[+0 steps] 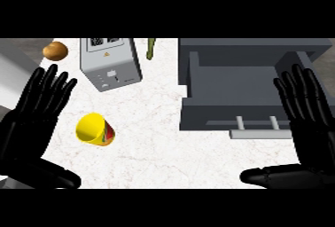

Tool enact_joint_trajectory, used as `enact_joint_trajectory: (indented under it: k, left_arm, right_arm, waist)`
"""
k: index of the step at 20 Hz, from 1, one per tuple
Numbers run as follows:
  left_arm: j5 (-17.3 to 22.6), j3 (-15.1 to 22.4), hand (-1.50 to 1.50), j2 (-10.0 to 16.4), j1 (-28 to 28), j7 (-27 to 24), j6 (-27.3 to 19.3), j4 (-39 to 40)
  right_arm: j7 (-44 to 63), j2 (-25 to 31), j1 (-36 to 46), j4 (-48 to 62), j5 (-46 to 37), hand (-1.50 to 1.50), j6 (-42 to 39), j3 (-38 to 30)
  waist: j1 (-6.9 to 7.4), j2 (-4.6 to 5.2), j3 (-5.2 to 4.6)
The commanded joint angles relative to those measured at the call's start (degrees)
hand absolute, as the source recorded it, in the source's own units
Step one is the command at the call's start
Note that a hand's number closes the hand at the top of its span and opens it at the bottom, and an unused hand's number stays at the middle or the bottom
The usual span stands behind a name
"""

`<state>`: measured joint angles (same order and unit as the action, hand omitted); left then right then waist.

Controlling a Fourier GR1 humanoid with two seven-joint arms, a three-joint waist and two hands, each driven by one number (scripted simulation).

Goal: Pick up the cup, place it into the drawer and close the drawer

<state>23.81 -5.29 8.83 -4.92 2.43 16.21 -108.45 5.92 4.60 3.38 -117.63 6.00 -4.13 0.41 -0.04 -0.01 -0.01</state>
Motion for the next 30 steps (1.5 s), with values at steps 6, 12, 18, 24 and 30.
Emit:
enact_joint_trajectory:
  k: [6,12,18,24,30]
  left_arm:
    - [-2.71,0.63,-1.5,-1.39,-1.66,1.81,-2.13,0.74]
    - [-3.19,-1.29,-1.5,-1.1,1.13,-0.13,-0.77,3.62]
    - [-5.86,-2.19,-1.5,-1.25,3.7,-4.44,1.24,8.37]
    - [-7.17,-3.96,-1.5,0.17,4.27,-7.06,3.42,13.82]
    - [-10.28,-7.17,-1.5,2.25,0.89,-17.84,6.82,29.73]
  right_arm:
    - [2.31,-1.46,-2.61,-4.24,-0.63,-1.5,0.15,1.74]
    - [-1.16,-2.11,0.62,0.81,-3.26,-1.5,0.92,1.33]
    - [-0.96,0.62,1.71,2.4,2.55,-1.5,-2.57,-3.69]
    - [-2.71,-0.72,1.63,3.81,-0.35,-1.5,-1.4,-2.06]
    - [1.41,-0.83,0.73,-1.48,-0.26,-1.5,-0.87,-0.71]
  waist:
    - [-0.05,-0.03,0.0]
    - [0.09,0.0,0.0]
    - [0.05,0.02,0.0]
    - [0.09,0.02,0.0]
    - [-0.17,0.05,-0.02]
